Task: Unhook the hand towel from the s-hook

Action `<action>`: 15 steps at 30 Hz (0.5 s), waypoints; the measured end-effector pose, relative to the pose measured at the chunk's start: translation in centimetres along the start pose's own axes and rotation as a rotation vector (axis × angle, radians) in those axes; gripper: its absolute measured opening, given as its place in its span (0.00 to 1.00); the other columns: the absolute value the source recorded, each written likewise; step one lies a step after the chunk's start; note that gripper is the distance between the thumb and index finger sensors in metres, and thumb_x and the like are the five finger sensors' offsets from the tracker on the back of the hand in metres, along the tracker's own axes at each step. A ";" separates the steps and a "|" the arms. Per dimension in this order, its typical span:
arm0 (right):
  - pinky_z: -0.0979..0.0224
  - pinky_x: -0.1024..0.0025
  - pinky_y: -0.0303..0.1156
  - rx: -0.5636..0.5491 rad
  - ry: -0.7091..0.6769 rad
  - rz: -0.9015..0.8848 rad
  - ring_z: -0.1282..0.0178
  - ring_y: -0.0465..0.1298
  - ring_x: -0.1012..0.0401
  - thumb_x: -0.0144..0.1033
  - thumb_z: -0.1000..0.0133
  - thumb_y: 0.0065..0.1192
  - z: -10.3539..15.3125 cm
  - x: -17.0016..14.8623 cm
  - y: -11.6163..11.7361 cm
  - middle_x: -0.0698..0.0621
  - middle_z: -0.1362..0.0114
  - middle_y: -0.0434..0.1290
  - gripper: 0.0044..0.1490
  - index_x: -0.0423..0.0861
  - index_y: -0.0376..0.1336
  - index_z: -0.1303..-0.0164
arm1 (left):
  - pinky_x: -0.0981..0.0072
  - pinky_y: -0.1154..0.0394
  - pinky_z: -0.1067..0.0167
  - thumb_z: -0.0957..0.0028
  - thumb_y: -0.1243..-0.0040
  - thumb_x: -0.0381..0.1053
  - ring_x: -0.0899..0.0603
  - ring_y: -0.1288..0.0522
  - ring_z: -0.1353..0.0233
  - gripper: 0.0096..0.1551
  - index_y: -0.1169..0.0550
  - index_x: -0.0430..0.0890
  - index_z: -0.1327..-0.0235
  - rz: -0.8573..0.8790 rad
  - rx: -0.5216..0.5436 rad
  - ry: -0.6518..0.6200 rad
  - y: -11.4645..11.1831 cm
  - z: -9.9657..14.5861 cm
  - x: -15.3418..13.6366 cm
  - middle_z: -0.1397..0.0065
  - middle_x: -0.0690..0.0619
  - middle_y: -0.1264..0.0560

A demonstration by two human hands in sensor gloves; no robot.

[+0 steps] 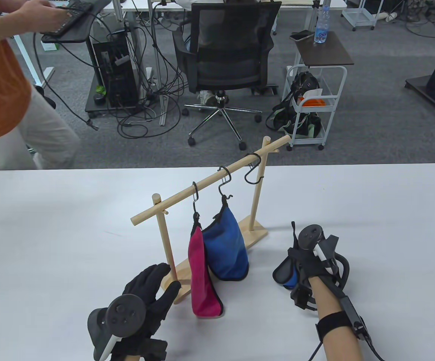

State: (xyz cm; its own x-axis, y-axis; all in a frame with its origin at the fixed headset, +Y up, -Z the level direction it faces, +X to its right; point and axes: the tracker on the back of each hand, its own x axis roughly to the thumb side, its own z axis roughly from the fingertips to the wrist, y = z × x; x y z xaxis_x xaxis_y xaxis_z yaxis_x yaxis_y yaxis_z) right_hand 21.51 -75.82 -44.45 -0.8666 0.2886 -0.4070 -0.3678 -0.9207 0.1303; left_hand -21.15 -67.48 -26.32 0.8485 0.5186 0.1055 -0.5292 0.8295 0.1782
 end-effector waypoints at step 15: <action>0.18 0.40 0.59 -0.141 -0.085 0.006 0.19 0.66 0.40 0.54 0.35 0.61 3.0 0.5 -5.0 0.39 0.15 0.64 0.40 0.49 0.56 0.14 | 0.31 0.36 0.25 0.37 0.50 0.71 0.31 0.28 0.20 0.37 0.29 0.54 0.20 0.002 -0.005 -0.001 0.0 0.0 0.0 0.18 0.44 0.28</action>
State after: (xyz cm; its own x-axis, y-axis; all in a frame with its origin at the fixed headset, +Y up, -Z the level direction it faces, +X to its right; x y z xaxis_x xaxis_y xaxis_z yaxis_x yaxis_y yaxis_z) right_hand 21.89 -70.30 -42.57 -0.8962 0.2986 -0.3282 -0.3167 -0.9485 0.0018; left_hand -21.12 -67.50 -26.36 0.8475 0.5199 0.1070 -0.5308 0.8296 0.1733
